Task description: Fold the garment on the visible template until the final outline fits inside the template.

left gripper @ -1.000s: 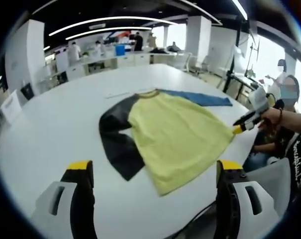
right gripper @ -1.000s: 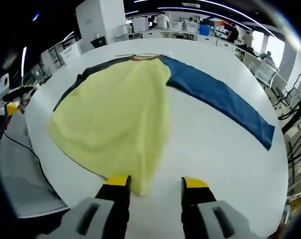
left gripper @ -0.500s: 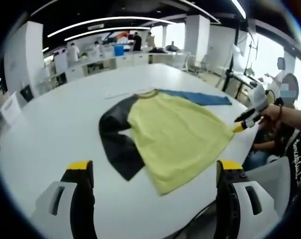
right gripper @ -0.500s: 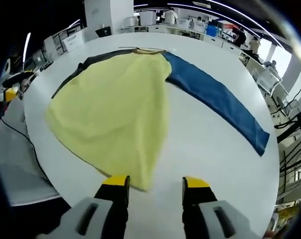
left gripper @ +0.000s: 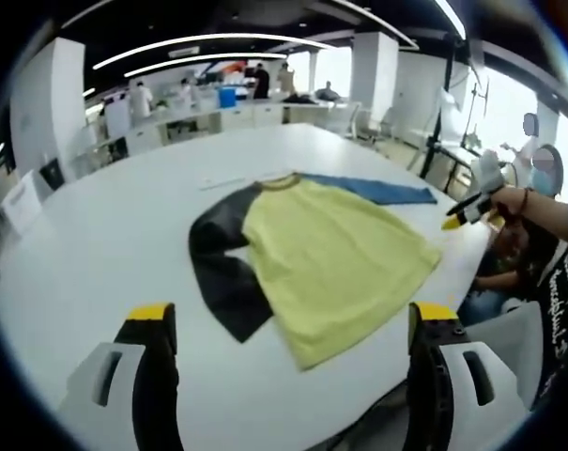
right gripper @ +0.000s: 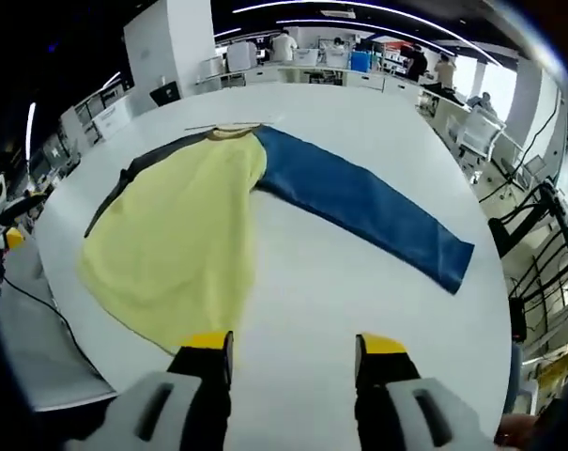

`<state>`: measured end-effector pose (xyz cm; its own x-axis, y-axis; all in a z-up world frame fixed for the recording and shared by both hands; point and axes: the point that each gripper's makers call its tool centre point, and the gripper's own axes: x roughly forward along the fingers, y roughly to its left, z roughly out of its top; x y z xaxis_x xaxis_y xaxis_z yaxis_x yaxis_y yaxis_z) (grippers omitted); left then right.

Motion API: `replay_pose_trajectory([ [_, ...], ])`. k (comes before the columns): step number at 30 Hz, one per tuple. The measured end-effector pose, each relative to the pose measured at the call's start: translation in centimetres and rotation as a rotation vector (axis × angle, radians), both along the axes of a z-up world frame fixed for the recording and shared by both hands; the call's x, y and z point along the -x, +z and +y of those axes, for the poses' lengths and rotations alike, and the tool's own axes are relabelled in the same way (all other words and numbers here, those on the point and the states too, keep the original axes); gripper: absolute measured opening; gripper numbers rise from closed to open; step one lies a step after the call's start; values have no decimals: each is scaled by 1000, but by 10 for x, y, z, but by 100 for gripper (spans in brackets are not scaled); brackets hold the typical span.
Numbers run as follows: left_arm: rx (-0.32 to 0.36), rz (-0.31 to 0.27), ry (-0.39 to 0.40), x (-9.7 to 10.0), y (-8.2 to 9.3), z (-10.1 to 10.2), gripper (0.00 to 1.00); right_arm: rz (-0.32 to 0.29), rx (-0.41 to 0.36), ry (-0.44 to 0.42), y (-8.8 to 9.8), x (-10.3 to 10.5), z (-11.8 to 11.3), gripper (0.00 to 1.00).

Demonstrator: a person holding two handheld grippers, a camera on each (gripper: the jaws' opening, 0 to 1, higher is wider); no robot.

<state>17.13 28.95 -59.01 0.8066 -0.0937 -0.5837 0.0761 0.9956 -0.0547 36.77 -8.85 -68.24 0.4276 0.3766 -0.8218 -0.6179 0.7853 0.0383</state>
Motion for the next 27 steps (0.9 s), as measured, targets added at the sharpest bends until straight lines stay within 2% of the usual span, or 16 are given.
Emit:
replay_pose_trajectory([
  [6,5,-2,5,0,2,0,100,-20,-25,-39,11,-26,-15,57],
  [10,11,-1,7,0,3,0,100,-43,-11,-51,15,-46,-28,59],
  [14,21,-3,10,0,4,-2,100,-65,35,-49,14,-62,-42,59],
  [16,25,-4,12,-1,4,-2,100,-62,32,-55,14,-68,-46,58],
  [25,17,1,16,-4,4,-3,100,-145,42,-73,6,-119,-68,55],
  [27,16,2,14,-5,4,-4,100,-147,36,-80,4,-127,-71,54],
])
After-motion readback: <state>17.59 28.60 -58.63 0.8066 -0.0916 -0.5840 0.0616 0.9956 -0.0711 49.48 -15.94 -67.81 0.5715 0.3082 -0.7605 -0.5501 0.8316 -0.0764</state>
